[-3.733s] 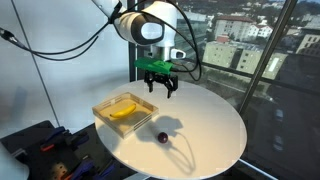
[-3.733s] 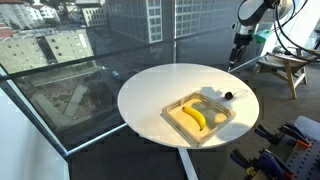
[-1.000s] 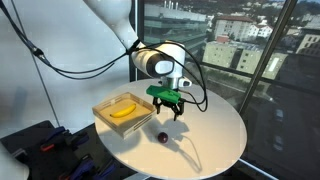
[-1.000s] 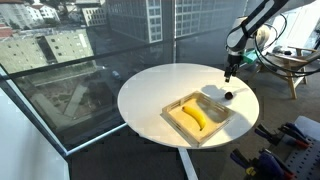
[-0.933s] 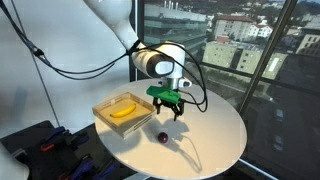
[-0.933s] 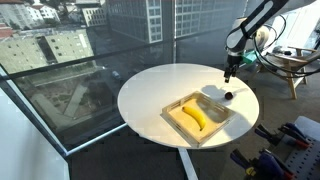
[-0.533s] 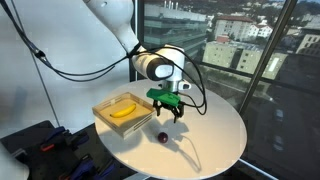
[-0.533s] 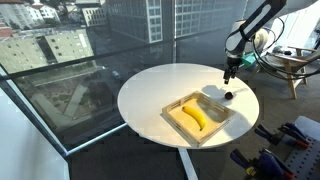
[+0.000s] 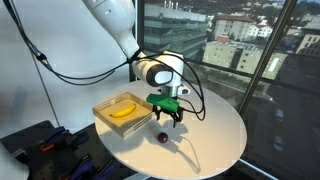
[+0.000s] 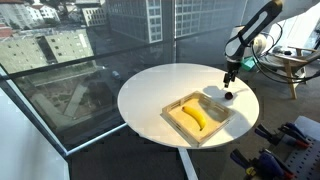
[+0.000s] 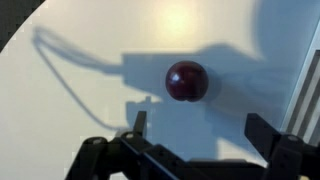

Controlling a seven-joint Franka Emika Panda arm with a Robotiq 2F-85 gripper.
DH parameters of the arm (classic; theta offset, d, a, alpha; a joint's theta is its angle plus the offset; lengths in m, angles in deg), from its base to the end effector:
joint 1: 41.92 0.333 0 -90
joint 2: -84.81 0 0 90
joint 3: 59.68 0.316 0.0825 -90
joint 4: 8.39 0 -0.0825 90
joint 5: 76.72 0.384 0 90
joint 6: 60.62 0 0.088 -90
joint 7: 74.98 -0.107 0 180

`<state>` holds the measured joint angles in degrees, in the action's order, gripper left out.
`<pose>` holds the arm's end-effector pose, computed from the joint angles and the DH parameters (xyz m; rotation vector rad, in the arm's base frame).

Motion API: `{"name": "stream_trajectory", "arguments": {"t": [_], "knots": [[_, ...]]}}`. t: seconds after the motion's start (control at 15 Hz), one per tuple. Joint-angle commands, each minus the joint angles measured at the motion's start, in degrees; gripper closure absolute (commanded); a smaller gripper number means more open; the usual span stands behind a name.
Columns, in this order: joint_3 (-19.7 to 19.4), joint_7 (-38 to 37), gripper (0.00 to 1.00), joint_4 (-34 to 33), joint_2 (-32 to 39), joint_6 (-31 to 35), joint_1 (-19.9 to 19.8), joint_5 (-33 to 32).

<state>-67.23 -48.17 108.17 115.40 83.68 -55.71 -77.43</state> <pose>0.5522 -0.2153 0.1765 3.0846 0.1889 -0.1112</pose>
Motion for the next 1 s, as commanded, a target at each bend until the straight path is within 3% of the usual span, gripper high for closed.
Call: {"name": "stream_trajectory", "arguments": {"t": [0.0, 0.93], "knots": [[0.57, -1.88, 0.0, -0.62, 1.56, 1.34, -1.03, -1.93], [0.81, -2.34, 0.0, -1.07, 5.64, 3.9, -1.81, -2.12]]}}
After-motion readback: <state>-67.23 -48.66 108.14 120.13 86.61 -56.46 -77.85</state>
